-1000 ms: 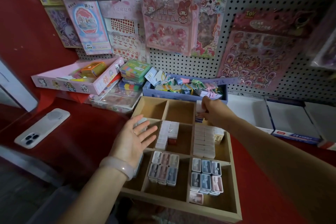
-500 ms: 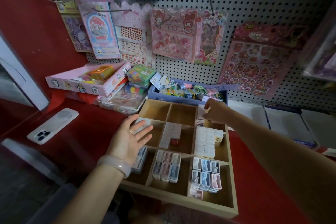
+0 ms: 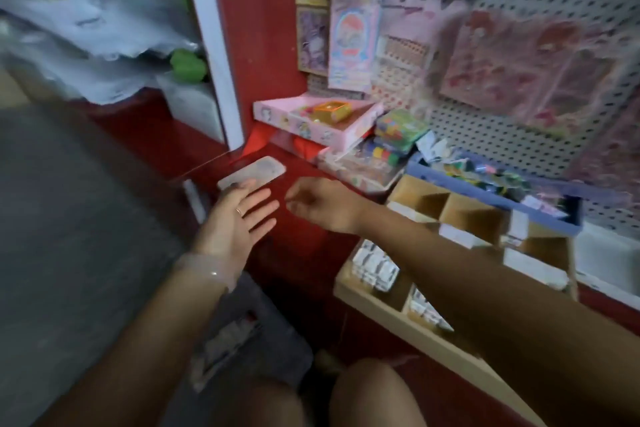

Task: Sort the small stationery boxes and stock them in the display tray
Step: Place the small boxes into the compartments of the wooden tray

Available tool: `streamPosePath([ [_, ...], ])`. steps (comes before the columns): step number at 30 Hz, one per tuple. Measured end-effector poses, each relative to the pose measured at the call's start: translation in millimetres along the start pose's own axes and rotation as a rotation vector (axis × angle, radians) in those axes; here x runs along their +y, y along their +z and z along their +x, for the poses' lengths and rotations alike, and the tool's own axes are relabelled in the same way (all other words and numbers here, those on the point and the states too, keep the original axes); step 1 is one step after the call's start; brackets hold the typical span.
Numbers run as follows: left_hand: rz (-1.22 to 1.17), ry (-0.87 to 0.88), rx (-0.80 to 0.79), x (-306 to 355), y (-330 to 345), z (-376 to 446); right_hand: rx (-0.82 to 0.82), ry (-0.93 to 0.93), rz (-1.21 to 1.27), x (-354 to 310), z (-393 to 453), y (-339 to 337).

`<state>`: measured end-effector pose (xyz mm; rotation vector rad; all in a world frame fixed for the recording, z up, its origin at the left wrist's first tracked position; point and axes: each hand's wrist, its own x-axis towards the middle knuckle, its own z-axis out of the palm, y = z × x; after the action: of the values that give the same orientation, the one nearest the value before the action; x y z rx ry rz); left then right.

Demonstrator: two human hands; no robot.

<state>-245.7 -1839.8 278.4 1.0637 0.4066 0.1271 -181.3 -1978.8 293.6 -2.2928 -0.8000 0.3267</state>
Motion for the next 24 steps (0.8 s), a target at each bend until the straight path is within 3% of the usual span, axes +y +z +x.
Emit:
streamPosePath([
  [7, -0.038, -0.084, 0.344, -10.7, -172.9, 9.8, -0.374, -0.028, -0.035, -24.6, 65.0, 150.8],
  [14, -0.029, -0.34, 0.647, -137.8, -294.1, 29.2, -0.699, 0.21, -0.035, 45.6, 97.4, 276.7],
  [20, 0.023, -0.599, 0.777, -247.3, -328.3, 72.3, -0.781, 0.328, 0.034, 127.8, 105.1, 340.8],
  [24, 0.073, -0.672, 0.82, -295.7, -344.5, 101.6, -0.789, 0.316, 0.028, 158.5, 101.0, 367.8],
])
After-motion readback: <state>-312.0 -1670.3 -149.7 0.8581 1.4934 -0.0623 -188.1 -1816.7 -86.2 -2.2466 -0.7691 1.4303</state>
